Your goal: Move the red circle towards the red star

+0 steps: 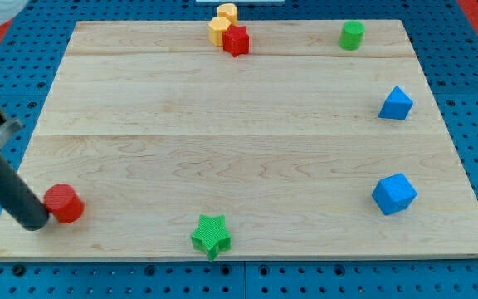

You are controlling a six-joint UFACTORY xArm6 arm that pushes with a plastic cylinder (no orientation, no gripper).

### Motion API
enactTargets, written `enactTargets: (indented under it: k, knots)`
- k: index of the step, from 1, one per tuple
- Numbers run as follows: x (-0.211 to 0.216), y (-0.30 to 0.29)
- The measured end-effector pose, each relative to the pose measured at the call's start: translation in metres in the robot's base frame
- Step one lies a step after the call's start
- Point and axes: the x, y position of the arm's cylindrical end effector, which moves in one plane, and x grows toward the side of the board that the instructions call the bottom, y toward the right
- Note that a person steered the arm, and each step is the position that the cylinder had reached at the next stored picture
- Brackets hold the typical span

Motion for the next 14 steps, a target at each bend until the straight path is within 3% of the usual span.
enactTargets:
  k: [4, 6, 9, 11, 14]
  knots:
    - [-0.023, 0.029]
    - [-0.04, 0.081]
    - [-0.113, 0.148]
    - [-0.128, 0.212]
    - [-0.22, 0.252]
